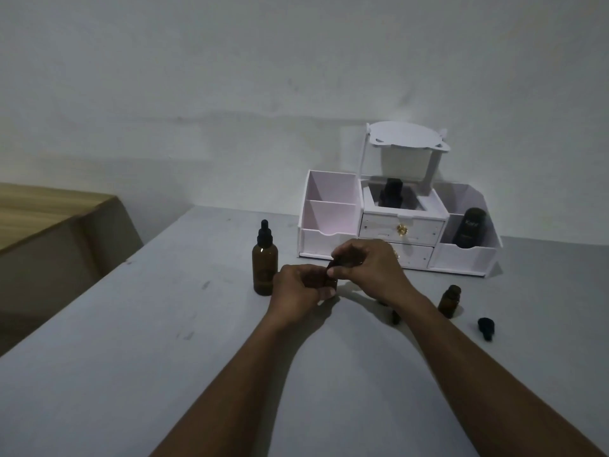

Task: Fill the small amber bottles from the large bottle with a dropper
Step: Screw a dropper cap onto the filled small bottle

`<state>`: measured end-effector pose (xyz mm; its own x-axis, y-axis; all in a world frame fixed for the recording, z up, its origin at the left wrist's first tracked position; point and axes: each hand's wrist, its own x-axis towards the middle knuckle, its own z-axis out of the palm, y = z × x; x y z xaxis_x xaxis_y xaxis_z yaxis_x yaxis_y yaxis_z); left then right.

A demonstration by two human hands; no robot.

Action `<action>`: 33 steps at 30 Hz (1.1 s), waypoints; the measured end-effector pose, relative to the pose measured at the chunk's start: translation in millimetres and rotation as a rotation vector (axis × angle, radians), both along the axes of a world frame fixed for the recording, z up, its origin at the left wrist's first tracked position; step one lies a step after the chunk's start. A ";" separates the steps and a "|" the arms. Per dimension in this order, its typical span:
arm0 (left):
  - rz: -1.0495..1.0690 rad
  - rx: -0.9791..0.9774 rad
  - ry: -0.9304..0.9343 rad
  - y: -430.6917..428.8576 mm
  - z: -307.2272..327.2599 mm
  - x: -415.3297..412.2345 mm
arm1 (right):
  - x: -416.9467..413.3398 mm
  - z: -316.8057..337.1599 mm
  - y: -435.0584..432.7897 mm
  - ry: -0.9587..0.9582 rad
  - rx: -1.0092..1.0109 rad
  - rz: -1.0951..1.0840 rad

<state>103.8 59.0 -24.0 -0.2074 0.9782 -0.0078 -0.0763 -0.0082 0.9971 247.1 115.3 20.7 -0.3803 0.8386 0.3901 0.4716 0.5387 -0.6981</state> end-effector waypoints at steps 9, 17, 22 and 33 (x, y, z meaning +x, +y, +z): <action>-0.002 -0.005 -0.011 -1.5 0.9 0.8 | -0.8 0.9 -1.2 -0.046 0.064 0.046; 0.006 0.023 0.128 -1.4 -0.2 0.4 | -1.8 2.5 -3.5 -0.031 0.063 0.031; 0.014 -0.014 0.025 0.5 -0.7 -0.1 | -1.5 2.5 -2.5 -0.029 0.078 0.040; 0.007 -0.001 0.054 -0.1 -0.4 -0.4 | -1.9 -0.4 -0.6 -0.024 0.077 0.045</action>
